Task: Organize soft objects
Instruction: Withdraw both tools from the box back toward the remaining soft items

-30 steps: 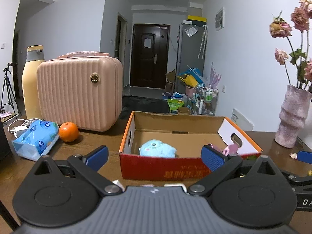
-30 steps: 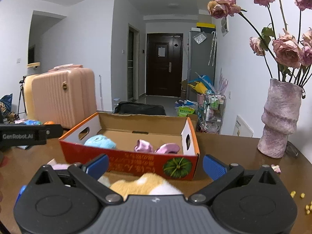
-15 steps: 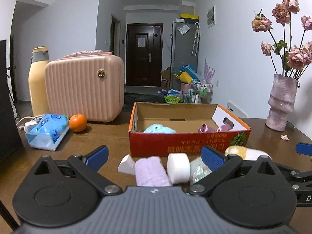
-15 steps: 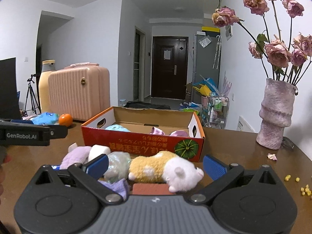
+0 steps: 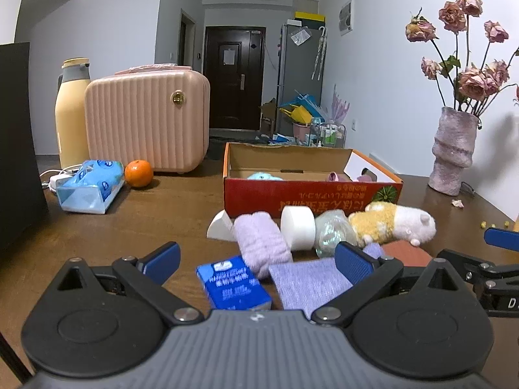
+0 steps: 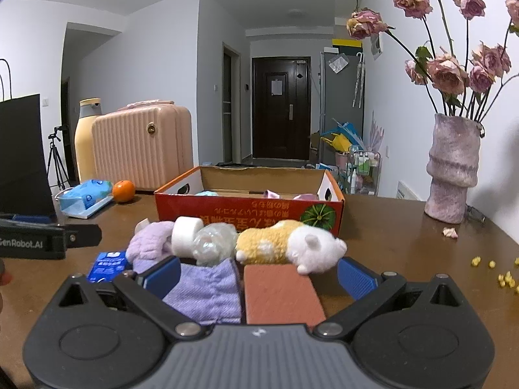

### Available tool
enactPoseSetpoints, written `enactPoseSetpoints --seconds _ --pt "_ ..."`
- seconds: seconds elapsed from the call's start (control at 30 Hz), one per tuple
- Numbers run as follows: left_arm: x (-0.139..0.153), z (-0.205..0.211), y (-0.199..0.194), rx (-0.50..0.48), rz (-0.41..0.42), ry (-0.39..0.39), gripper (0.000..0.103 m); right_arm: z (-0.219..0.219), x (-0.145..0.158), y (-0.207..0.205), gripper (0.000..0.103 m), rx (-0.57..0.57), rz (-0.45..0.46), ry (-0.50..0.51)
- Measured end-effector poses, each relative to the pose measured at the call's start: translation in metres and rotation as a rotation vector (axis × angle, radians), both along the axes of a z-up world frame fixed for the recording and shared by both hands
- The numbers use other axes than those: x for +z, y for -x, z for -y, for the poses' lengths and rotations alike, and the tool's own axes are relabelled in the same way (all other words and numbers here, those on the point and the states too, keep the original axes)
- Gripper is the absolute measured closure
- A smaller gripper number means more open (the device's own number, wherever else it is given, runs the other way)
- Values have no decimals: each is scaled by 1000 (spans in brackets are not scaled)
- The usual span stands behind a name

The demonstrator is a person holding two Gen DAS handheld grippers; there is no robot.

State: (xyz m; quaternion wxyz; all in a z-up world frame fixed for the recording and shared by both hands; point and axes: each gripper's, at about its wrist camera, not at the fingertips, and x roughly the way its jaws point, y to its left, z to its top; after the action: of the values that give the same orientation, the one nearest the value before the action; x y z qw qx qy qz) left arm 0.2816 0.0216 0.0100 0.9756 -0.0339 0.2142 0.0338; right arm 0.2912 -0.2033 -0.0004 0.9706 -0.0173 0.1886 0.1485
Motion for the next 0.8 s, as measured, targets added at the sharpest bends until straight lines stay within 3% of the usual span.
enactPoseSetpoints --seconds 0.33,0.8 --pt "-9 -7 18 -12 -29 7 0 -10 -8 11 0 6 -13 6" --pt "-10 -34 16 6 -35 -8 0 -58 -20 -8 0 89 -68 44"
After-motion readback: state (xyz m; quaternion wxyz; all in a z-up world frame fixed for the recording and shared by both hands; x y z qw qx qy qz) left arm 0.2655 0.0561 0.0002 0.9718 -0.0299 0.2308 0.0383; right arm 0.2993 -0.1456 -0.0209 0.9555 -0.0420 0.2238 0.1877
